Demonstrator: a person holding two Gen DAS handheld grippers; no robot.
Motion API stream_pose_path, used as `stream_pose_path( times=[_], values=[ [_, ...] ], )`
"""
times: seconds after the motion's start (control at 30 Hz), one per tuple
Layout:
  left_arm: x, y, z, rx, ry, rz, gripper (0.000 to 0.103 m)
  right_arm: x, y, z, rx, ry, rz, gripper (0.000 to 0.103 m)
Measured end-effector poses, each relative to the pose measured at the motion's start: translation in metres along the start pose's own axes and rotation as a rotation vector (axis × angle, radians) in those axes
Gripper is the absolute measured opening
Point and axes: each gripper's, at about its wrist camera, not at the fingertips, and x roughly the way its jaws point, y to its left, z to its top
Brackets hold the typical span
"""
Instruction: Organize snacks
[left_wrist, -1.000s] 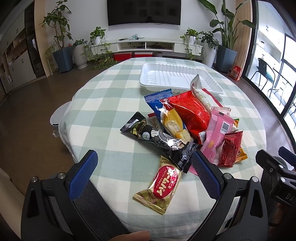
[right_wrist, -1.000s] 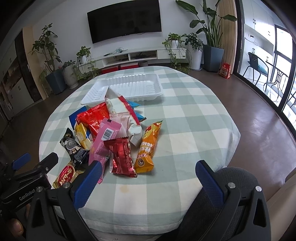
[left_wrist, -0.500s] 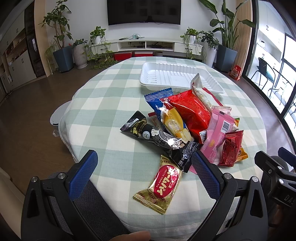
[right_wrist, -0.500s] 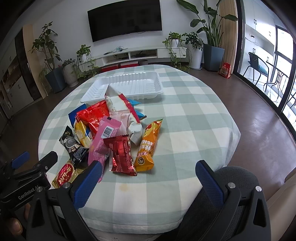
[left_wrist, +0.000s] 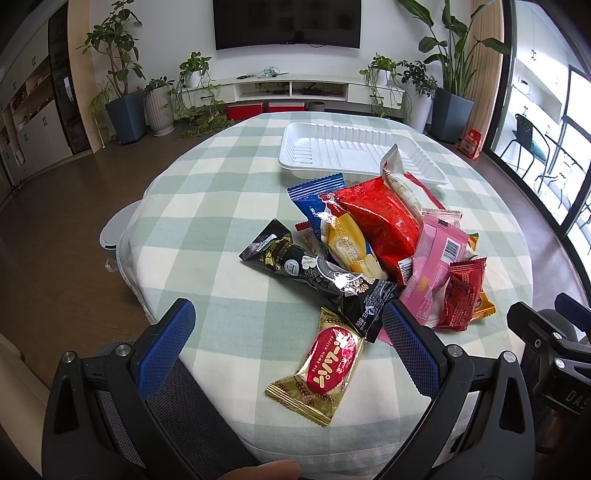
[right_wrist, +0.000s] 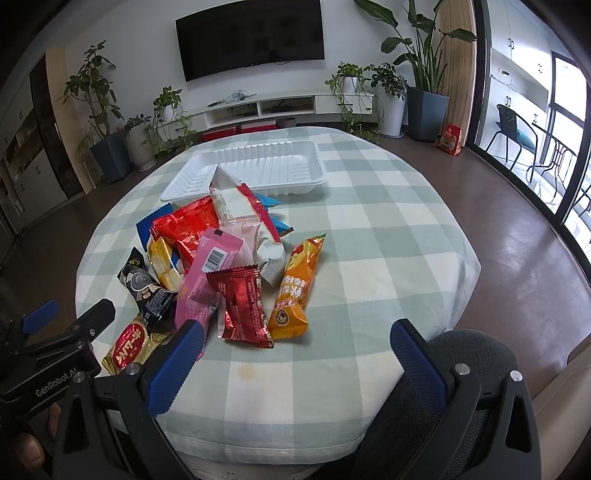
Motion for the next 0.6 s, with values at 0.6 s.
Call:
stream_pose_path(
  times=[0.6],
  values=[
    [0.0003,-0.0002,0.0002,0.001,0.002,0.002,0.103,0.0011,-0.0001,-0.0012,-0.003,0.003,-0.001,0.103]
  ],
)
